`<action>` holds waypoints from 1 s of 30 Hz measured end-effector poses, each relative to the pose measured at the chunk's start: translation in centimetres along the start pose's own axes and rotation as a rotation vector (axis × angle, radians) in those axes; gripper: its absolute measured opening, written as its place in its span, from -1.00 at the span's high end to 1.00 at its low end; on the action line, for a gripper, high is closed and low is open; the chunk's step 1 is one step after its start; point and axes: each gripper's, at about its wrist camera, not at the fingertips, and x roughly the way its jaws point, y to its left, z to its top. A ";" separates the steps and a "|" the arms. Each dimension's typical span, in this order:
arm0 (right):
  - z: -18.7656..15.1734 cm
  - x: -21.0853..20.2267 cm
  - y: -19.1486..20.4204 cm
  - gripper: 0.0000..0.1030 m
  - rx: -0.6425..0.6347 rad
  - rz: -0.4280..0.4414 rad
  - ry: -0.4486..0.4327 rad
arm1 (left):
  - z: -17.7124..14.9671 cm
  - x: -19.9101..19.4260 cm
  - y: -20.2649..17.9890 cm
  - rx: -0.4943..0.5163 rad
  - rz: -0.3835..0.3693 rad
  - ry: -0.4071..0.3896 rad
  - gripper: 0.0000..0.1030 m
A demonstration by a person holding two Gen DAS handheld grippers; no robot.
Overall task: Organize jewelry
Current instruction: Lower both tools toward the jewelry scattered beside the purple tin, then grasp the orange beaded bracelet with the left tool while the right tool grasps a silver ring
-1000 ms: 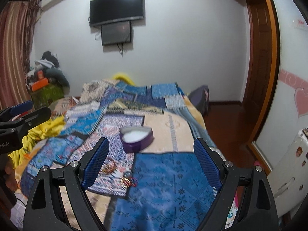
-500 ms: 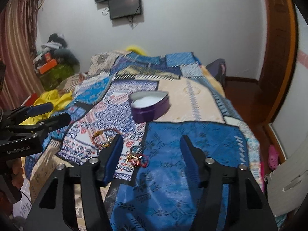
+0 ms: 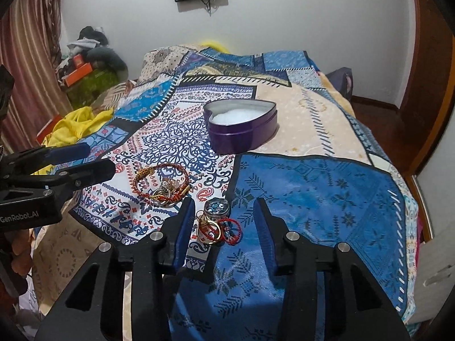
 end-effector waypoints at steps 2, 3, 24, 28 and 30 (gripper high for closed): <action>0.1 0.4 0.0 0.30 -0.004 0.004 0.013 | 0.0 0.1 -0.1 0.006 -0.004 0.000 -0.36; 0.1 0.7 0.0 0.34 -0.005 0.008 0.021 | 0.0 0.1 0.0 0.009 -0.004 0.000 -0.36; 0.7 0.7 0.0 0.62 0.010 0.028 0.003 | 1.6 2.9 0.8 0.008 -0.090 0.117 0.13; 0.8 0.4 -0.6 0.62 0.027 0.020 -0.007 | 2.0 3.4 0.2 0.031 -0.118 0.150 0.19; 0.7 0.3 -0.9 0.62 0.037 0.017 -0.009 | 2.0 3.7 -0.4 0.056 -0.114 0.160 0.23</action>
